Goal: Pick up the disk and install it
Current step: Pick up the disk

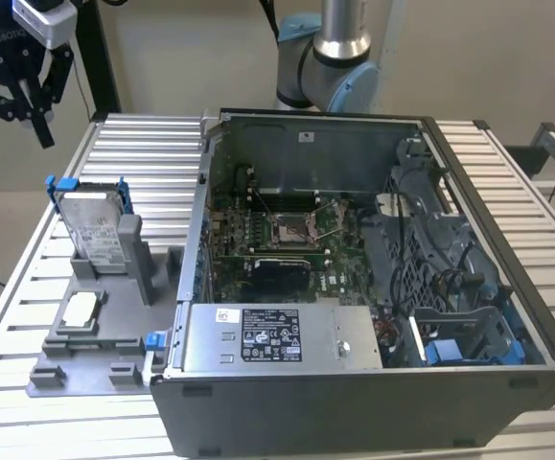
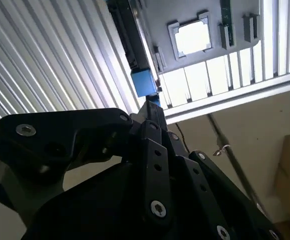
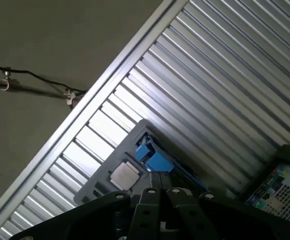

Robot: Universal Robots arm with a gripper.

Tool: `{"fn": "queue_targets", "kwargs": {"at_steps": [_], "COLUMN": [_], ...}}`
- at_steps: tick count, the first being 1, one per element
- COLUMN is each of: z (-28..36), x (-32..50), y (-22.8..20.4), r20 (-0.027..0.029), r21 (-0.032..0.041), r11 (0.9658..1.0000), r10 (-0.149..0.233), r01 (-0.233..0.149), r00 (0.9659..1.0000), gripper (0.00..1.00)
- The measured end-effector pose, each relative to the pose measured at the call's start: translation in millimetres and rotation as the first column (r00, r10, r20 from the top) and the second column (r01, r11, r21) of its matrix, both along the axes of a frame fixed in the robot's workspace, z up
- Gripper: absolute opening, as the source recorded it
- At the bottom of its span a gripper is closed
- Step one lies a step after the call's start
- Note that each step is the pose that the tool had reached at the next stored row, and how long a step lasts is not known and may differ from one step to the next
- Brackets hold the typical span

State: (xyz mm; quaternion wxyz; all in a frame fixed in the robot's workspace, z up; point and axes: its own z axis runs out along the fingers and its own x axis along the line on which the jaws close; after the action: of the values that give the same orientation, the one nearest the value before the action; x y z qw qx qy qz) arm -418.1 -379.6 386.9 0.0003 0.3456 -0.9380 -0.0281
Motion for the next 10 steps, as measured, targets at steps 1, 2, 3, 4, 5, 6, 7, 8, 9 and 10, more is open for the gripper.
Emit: {"fn": "queue_targets", "kwargs": {"at_steps": [1,2,3,4,5,6,7,8,9,10], "z": [-0.1,-0.2,-0.2,-0.4,-0.5,-0.6,-0.7,-0.8,-1.0,-1.1], "x": [0.0,0.0,0.0,0.0,0.1,0.1,0.1,0.1,0.1,0.0], "y": [0.0,0.0,0.0,0.0,0.0,0.0,0.0,-0.1,-0.1,0.0], "r20": [0.0003,0.0006,0.0009,0.0014,0.0018,0.0021,0.0023,0.0025,0.0027,0.0030], "r21": [0.0000,0.0000,0.0000,0.0000,-0.0001,-0.0003,-0.0005,-0.0007,-0.0009,-0.0011], "r11": [0.9998,0.9994,0.9985,0.9973,0.9958,0.9940,0.9919,0.9892,0.9864,0.9834], "r10": [0.018,0.036,0.055,0.073,0.092,0.109,0.127,0.146,0.164,0.182], "r01": [-0.018,-0.036,-0.055,-0.073,-0.092,-0.109,-0.127,-0.146,-0.164,-0.182], "r00": [0.9998,0.9994,0.9985,0.9973,0.9958,0.9940,0.9919,0.9892,0.9864,0.9834], "gripper": [0.00,0.00,0.00,0.00,0.00,0.00,0.00,0.00,0.00,0.00]}}
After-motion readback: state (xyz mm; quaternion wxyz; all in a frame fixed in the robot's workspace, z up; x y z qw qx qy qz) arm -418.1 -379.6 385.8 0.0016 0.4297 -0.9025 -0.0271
